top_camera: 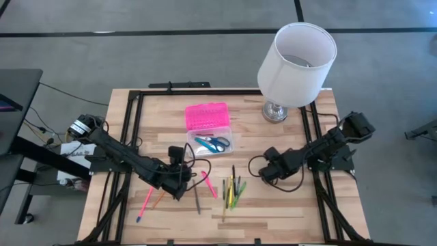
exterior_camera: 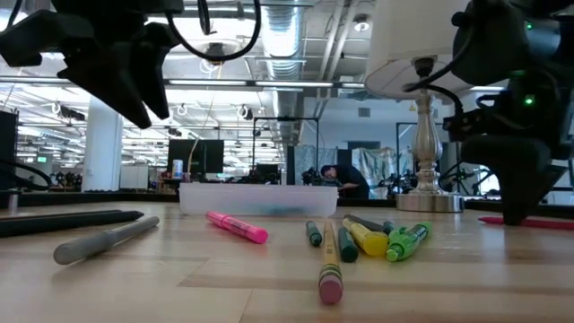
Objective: Pick & place school supplies into a supply box
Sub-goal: Put the red crayon into the pink supply box
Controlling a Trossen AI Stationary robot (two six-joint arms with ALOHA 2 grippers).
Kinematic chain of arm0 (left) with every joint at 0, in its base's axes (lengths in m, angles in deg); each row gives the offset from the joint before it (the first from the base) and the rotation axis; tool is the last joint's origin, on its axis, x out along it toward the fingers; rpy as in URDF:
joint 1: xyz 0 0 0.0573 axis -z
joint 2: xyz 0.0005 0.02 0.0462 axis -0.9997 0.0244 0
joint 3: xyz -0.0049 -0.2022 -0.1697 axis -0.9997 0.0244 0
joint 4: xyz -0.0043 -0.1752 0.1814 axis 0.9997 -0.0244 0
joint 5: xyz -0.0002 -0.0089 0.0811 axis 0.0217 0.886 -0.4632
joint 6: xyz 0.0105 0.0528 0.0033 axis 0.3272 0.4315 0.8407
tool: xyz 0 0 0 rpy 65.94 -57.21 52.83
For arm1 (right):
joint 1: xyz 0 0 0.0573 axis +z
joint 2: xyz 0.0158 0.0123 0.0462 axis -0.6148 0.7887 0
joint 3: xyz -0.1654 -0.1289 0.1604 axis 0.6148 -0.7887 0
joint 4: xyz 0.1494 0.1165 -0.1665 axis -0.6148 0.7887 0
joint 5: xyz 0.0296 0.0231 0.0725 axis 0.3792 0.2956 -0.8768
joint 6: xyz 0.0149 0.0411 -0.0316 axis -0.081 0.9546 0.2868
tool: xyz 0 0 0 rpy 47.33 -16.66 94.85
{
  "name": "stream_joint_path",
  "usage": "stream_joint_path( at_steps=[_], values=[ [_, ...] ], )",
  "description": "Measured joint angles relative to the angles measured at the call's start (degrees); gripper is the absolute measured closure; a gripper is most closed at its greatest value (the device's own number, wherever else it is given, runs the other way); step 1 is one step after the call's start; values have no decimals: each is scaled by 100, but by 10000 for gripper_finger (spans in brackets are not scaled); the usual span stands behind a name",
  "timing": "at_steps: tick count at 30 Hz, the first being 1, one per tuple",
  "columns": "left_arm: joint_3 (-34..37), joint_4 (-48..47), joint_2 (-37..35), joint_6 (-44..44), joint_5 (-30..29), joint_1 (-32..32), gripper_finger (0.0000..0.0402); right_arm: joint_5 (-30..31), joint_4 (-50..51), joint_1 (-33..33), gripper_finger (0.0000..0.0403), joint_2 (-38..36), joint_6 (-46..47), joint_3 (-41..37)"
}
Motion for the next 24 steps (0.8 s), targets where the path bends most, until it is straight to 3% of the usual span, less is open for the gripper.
stream_joint_path(
  at_steps=[9, 18, 24],
  values=[
    [0, -828, 2, -701, 4, 0, 221, 67, -352, -240, 394, 18, -1450, 327],
    [0, -1883, 2, -1832, 23, 40, 221, 642, -1683, -563, 398, 15, -3405, 333],
    [0, -2055, 2, -2209, 56, 200, 221, 1040, -2562, -986, 401, 10, -4566, 335]
  ],
)
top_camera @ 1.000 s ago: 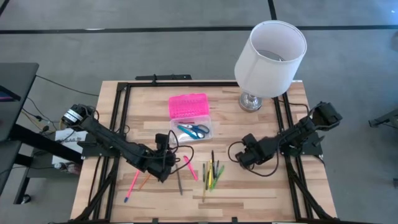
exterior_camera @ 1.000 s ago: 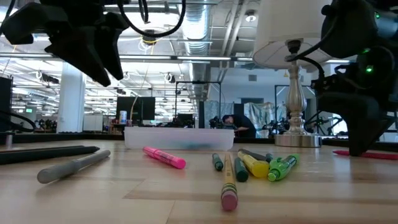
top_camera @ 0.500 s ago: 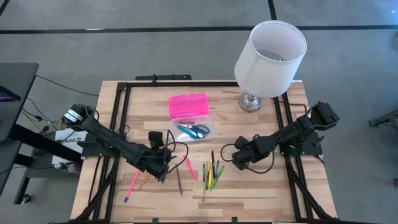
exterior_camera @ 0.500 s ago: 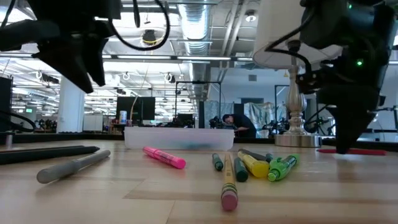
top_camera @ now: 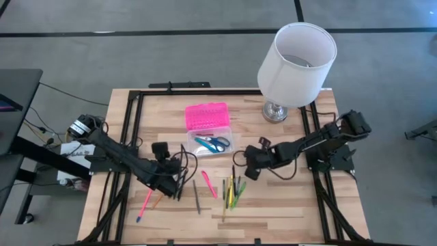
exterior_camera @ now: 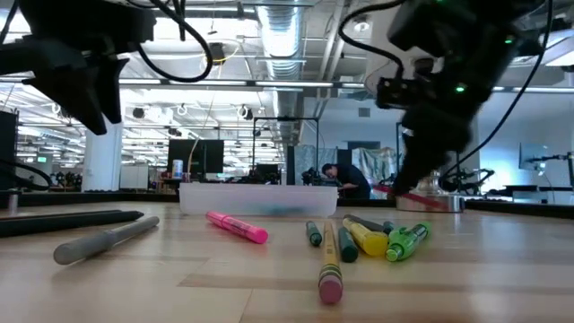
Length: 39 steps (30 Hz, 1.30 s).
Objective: Pick & place school supplies into a supply box
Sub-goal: Put the red crayon into the pink supply box
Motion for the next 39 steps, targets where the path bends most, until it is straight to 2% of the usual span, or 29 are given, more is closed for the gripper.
stream_joint_path(
  at_steps=[10, 17, 27, 32, 39],
  values=[
    [0, 0, 0, -338, 14, 333, 221, 14, -2289, -1008, 401, -7, -2106, 7],
    [0, 0, 0, -446, -151, 537, 221, -962, -3469, -1669, 401, -8, -2659, 9],
    [0, -7, 0, -444, -356, 616, 221, -1450, -3584, -1960, 401, 24, -2796, 12],
    [0, -17, 0, -415, -530, 614, 221, -1466, -3643, -1961, 401, 547, -2857, 206],
    [0, -37, 0, -503, -403, 629, 221, -1360, -3580, -1990, 400, 1306, -3213, 780]
  ],
)
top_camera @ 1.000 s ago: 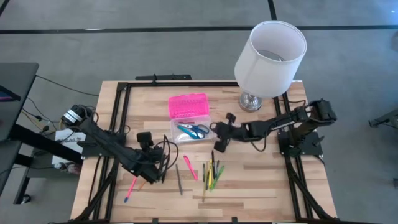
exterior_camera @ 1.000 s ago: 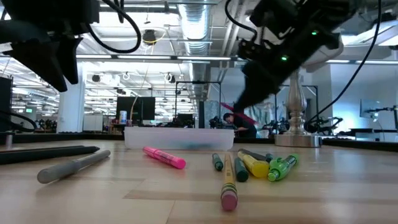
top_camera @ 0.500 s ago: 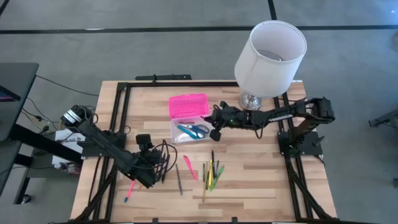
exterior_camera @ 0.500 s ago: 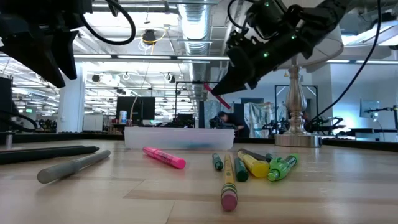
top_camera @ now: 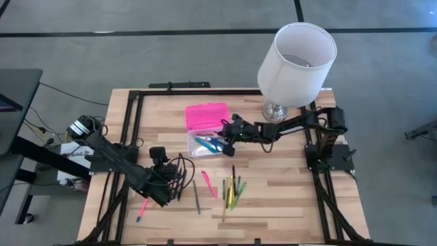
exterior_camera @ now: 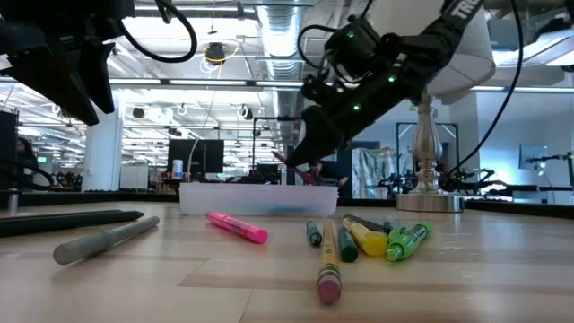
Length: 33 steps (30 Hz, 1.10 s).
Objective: Pick & place school supplies into a supply box
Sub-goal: Put the red crayon into the pink supply box, then put the yellow pencil into the pink supply box
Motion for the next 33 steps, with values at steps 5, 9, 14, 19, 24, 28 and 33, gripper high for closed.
stream_joint_path(
  at_steps=[5, 9, 14, 19, 24, 28, 33],
  values=[
    [0, -17, 0, -46, 44, 97, 221, -71, 284, -46, 381, 334, -57, 436],
    [0, -20, 0, -191, 46, 183, 221, -72, 754, -39, 349, 472, -139, 679],
    [0, -13, 0, -252, 113, 264, 221, -73, 818, -35, 305, 432, -139, 733],
    [0, -2, 0, -523, 151, 293, 221, -44, 805, 25, 275, 381, -277, 732],
    [0, 50, 0, -964, 508, 291, 221, 148, 962, 161, 267, 383, -337, 730],
    [0, 144, 0, -1346, 823, 291, 221, 428, 1127, 300, 273, 383, -356, 730],
    [0, 553, 0, -1482, 1201, 295, 221, 557, 1009, 531, 282, 383, -762, 730]
  ],
)
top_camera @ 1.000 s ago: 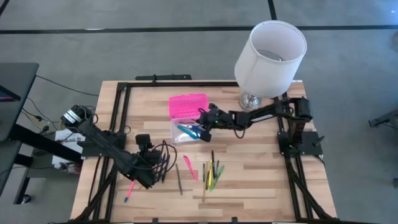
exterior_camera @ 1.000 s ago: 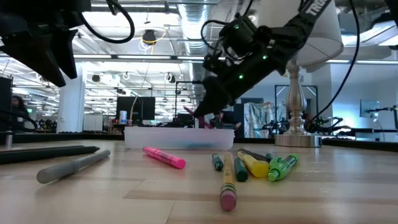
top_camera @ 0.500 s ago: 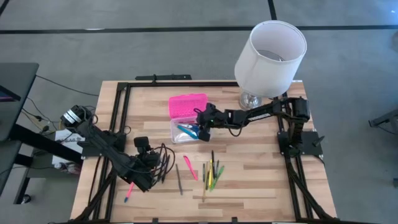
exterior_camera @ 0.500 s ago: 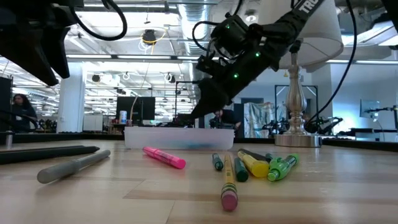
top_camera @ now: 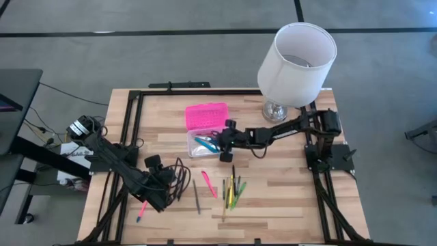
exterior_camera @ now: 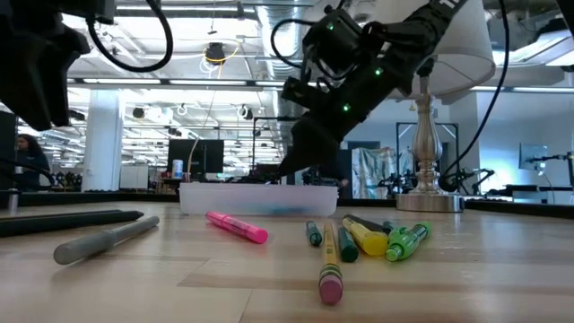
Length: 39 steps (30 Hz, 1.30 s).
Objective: Pick & place school supplies into a supply box
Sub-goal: Put the yellow pencil into the pink supply box
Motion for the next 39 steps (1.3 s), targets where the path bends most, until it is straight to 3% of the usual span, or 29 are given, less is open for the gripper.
stream_joint_path(
  at_steps=[8, 14, 23, 32, 39],
  values=[
    [340, 608, 1, 9, 44, 0, 221, 13, -135, 382, 284, -623, -399, -144],
    [1101, 1411, 4, -50, 288, 0, 221, 12, -436, 773, 285, -1378, -577, -737],
    [1528, 2233, 7, -55, 342, -11, 221, 30, -1050, 1409, 285, -2645, -717, -1735],
    [2046, 2948, -18, -31, 475, -340, 221, 1070, -1405, 2101, 285, -3507, -832, -2420],
    [2201, 3117, -33, 57, 764, -658, 221, 1521, -1486, 2432, 285, -3630, -955, -2490]
  ],
)
